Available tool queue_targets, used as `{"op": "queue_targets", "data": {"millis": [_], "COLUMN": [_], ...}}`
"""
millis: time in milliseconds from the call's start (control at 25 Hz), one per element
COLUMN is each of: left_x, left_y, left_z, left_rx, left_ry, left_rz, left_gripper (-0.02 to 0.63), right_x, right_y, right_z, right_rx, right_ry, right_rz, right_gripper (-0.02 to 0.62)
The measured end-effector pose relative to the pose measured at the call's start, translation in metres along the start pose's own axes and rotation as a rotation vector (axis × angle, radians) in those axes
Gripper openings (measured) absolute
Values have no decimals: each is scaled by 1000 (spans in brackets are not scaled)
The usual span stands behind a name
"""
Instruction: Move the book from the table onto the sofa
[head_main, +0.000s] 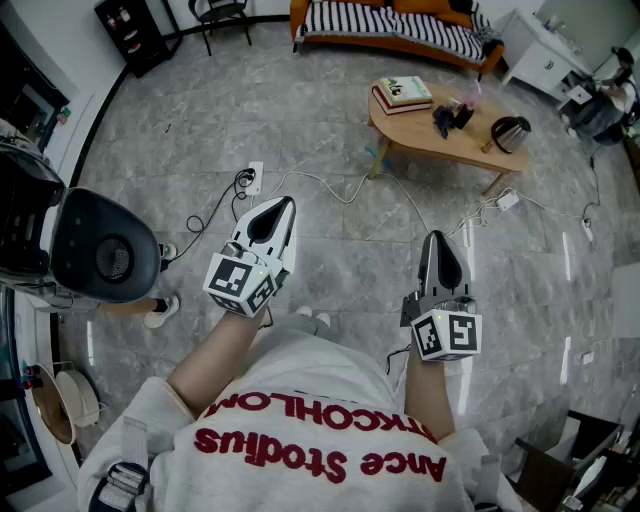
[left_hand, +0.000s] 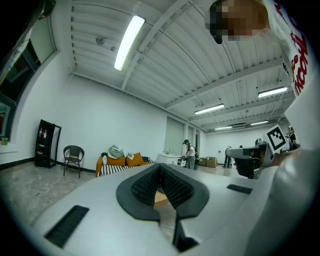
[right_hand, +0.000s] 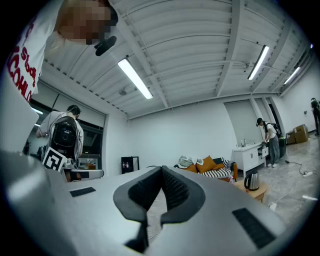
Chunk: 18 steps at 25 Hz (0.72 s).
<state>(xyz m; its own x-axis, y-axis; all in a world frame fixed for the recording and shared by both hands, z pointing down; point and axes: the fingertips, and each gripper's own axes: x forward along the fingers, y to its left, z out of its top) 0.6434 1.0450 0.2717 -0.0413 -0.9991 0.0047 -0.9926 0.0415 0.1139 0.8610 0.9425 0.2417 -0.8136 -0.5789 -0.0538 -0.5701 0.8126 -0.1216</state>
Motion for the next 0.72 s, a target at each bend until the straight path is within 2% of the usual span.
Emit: {"op": "queue_targets", "data": {"millis": [200,480,720], "left_x": [-4,2,9], "left_y": [-5,-5,-2], "left_z": [-4,-3,-4], "left_rx": [5,6,7], "left_ry": [3,1,0], "left_rz": [-1,-14,-12], "left_gripper": [17,17,17], "right_x": [-3,0,6], "right_y": [7,7,2], "right_z": [1,-2,2], "right_rx": [-19,-17,27], "right_ry": [28,9,-13], "right_rz": [6,20,32], "right_gripper": [26,26,26]}}
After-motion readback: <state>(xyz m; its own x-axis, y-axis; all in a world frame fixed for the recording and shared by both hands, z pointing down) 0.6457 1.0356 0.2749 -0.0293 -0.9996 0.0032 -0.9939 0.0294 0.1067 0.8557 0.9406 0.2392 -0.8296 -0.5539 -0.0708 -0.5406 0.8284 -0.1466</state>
